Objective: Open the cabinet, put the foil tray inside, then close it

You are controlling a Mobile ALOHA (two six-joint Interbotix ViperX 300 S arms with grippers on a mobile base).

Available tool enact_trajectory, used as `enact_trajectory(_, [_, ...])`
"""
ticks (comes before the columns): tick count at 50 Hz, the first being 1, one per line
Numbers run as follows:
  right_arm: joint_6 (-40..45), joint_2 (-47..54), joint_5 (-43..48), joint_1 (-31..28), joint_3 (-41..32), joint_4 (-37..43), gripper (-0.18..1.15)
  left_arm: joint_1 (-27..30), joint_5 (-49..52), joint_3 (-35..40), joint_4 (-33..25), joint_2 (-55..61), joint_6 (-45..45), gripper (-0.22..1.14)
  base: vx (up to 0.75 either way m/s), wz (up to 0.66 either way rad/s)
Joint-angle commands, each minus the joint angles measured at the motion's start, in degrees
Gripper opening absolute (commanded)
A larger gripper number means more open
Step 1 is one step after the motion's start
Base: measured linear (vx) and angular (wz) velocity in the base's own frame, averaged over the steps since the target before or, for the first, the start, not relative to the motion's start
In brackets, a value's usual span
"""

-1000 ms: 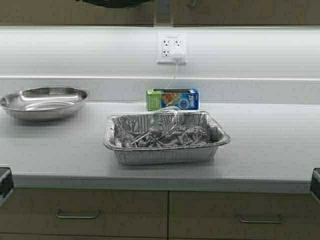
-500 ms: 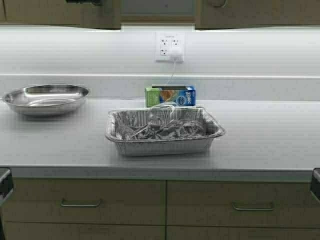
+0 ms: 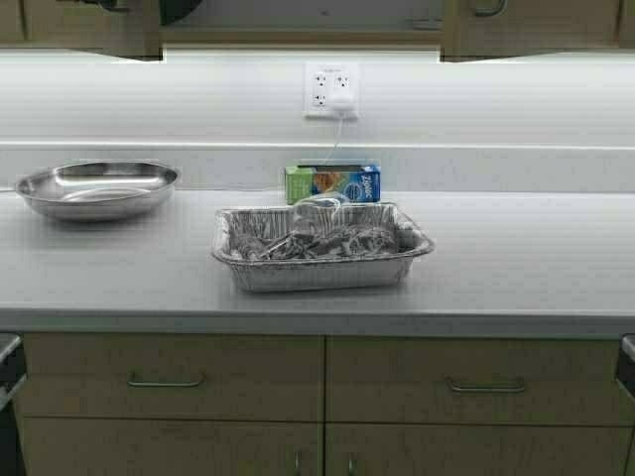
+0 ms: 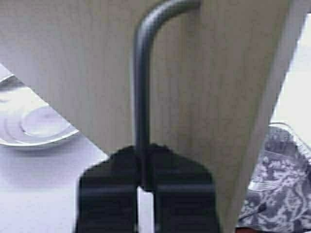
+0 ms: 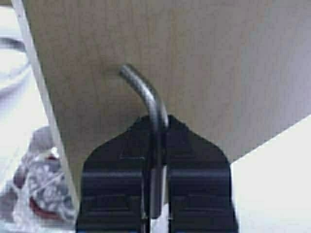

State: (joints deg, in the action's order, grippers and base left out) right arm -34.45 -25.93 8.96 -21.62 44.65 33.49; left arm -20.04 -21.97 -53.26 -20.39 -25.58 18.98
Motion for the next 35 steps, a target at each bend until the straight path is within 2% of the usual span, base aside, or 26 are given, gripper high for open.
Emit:
enact_trajectory(1, [-0.4, -2.5, -5.6, 0.8, -0.7, -0.7, 0.93, -1.0, 1.1, -0.4, 3.0, -5.1, 0.8, 0.73, -0.04, 0.0])
enact_trajectory(3, [-0.4, -4.1, -7.5, 1.8, 0.2, -0.7, 1.09, -0.4, 2.7, -1.1, 3.1, -6.6, 1.0, 0.94, -0.03, 0.0])
enact_trajectory(5, [-0.4, -6.2, -8.6, 2.5, 1.3, -0.7, 1.12, -0.3, 4.5, -2.0, 3.1, -8.1, 1.1, 1.09, -0.01, 0.0])
enact_trajectory(6, [-0.4, -7.5, -9.2, 2.7, 1.9, -0.8, 1.1, -0.3, 5.5, -2.5, 3.2, -9.0, 1.1, 1.11, 0.0, 0.0])
enact_trajectory(10, [-0.5, -12.7, -11.3, 3.8, 4.2, -0.8, 1.0, -0.2, 9.8, -4.0, 3.3, -13.2, 1.2, 1.02, 0.01, 0.02])
enact_trajectory(13, [-0.6, -17.1, -14.1, 4.2, 5.5, -1.3, 1.0, -0.4, 14.6, -4.8, 3.4, -17.2, 1.1, 0.94, 0.01, 0.0])
enact_trajectory(18, [-0.4, -22.0, -23.7, 4.0, 5.7, -2.5, 1.0, -2.5, 22.4, -4.6, 3.4, -22.3, 0.4, 0.94, 0.0, 0.0])
enact_trajectory(22, [0.4, -23.3, -30.1, 2.5, 5.1, -2.4, 1.0, -6.6, 23.6, -4.0, 3.3, -24.2, 0.4, 0.94, 0.0, 0.0])
enact_trajectory(26, [1.3, -22.1, -30.2, -4.0, 4.0, -2.2, 1.0, -12.3, 22.6, -3.0, 3.3, -22.9, 0.4, 0.93, 0.0, 0.0])
enact_trajectory(30, [1.7, -19.2, -25.7, -11.3, 2.9, -2.2, 0.98, -17.8, 19.2, -2.2, 3.4, -19.4, 0.4, 0.88, -0.01, -0.01])
enact_trajectory(33, [1.8, -15.5, -20.3, -16.8, 2.0, -2.3, 0.92, -21.1, 15.8, -1.8, 3.4, -15.6, 0.2, 0.78, -0.01, -0.03])
enact_trajectory(35, [1.8, -12.5, -16.4, -19.4, 1.2, -2.3, 0.84, -23.0, 13.6, -1.2, 3.4, -12.7, 0.2, 0.66, -0.01, -0.03])
